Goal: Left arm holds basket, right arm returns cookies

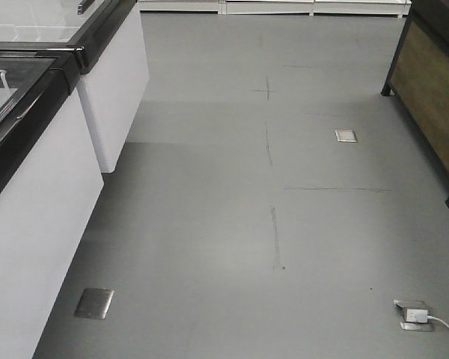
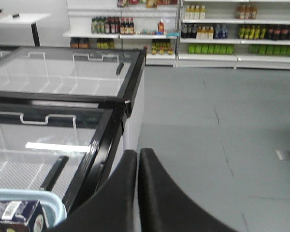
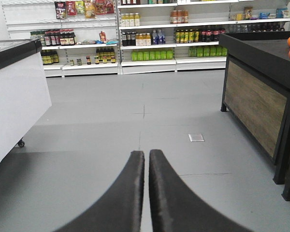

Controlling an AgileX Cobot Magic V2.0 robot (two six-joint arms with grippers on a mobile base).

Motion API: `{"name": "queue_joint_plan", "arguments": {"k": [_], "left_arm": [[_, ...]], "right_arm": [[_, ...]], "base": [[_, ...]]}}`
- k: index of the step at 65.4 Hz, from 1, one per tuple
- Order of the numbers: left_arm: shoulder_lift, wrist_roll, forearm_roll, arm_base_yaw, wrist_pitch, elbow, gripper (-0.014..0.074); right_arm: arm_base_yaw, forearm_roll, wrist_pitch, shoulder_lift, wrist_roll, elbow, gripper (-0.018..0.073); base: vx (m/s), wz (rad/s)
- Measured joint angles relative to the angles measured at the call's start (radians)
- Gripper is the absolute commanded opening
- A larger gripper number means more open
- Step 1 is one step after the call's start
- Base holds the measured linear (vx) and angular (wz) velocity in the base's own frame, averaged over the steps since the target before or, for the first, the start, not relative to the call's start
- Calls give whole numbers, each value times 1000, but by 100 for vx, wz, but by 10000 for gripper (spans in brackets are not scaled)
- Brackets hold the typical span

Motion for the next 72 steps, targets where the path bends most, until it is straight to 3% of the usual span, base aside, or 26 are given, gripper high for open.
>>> {"name": "queue_joint_plan", "arguments": {"k": [16,45,72], "left_arm": [[31,0,-8,0,52,19,71],[39,0,-9,0,61,20,528],[39,-3,-10,11,56,20,552]], "right_arm": [[0,0,0,0,0,0,-3],[0,0,0,0,0,0,-3],[0,0,0,0,0,0,-3]], "base": [[0,0],[0,0],[0,0]]}}
